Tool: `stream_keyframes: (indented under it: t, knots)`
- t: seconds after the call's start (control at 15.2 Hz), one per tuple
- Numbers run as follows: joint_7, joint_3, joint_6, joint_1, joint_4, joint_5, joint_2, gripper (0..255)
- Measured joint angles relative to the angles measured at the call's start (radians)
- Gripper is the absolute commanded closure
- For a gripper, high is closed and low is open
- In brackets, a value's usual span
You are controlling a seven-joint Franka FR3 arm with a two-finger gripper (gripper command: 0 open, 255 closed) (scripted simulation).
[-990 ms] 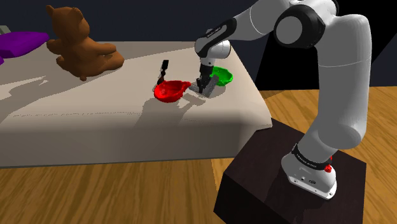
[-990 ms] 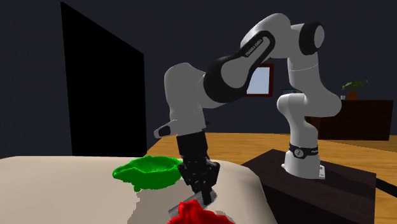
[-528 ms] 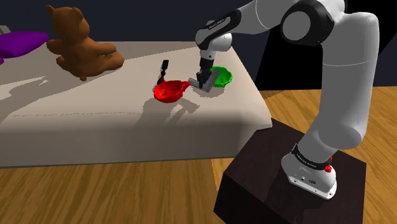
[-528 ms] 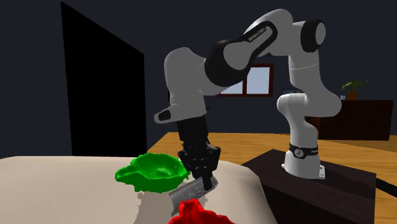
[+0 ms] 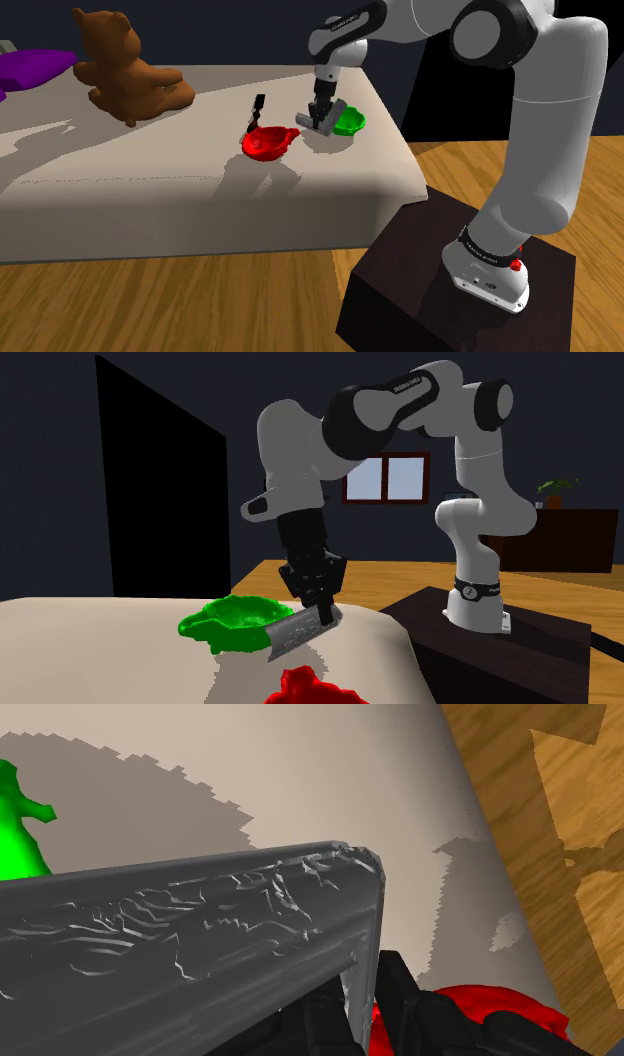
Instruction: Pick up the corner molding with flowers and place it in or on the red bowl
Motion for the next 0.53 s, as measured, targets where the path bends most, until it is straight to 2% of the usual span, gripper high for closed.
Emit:
stream_keyframes:
  t: [0.53]
  knots:
    - [0.029, -0.008, -0.083, 0.001, 0.043, -0.022, -0.045, 255]
